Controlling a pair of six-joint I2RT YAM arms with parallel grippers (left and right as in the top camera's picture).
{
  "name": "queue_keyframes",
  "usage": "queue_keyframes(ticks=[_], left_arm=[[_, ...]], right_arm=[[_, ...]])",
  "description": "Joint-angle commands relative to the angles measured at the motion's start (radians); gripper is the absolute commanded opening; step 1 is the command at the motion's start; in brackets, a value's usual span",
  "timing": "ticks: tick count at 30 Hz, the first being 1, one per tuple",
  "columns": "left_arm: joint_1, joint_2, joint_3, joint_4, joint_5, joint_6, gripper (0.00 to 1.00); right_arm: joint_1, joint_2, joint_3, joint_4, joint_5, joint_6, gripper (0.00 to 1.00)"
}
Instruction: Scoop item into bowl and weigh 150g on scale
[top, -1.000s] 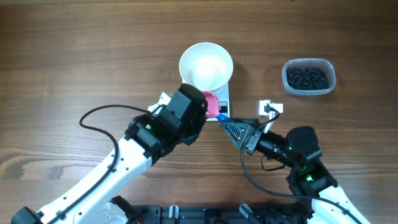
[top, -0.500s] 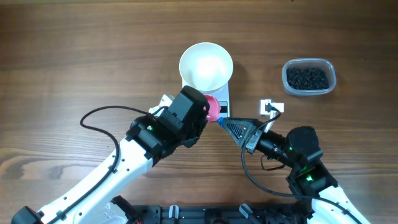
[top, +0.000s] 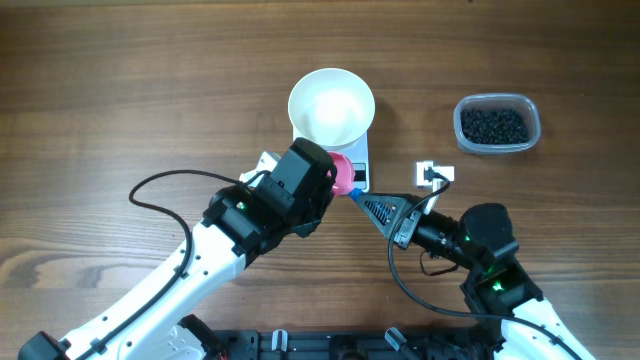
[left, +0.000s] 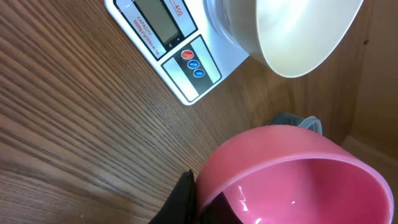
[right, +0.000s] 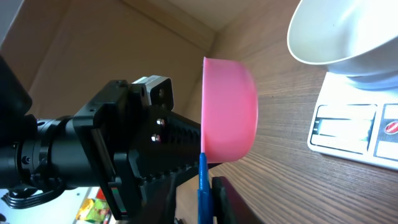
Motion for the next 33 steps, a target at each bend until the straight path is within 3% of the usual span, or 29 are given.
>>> queue_keyframes(ticks=[1, 8, 15, 20, 24, 29, 33], left_arm=[[-0.004, 0.007, 0.013, -0.004, -0.01, -0.013, 0.04], [-0.004, 0.007, 0.013, -0.008, -0.01, -0.013, 0.04], [-0.004, 0.007, 0.013, -0.011, -0.01, -0.013, 0.06], [-0.002, 0.007, 0.013, -0.005, -0.018, -0.013, 0.5], [-0.002, 0.005, 0.013, 0.02, -0.018, -0.013, 0.68], [0.043, -0.04, 0.013, 0.047, -0.018, 0.002, 0.74], [0.123, -0.114, 0.013, 0.047, -0.017, 0.132, 0.75]], right_arm=[[0.006, 0.005, 0.021, 0.006, -0.021, 0.012, 0.17], [0.006, 0.005, 0.021, 0.006, -0.024, 0.04, 0.04], [0.006, 0.005, 0.021, 0.008, -0.026, 0.068, 0.04], [0.006, 0.005, 0.021, 0.007, -0.027, 0.066, 0.04], [0.006, 0.005, 0.021, 0.005, -0.011, -0.025, 0.05], [0.005, 0.005, 0.023, -0.046, 0.066, -0.111, 0.05], [-0.008, 0.005, 0.056, -0.133, 0.117, -0.206, 0.05]])
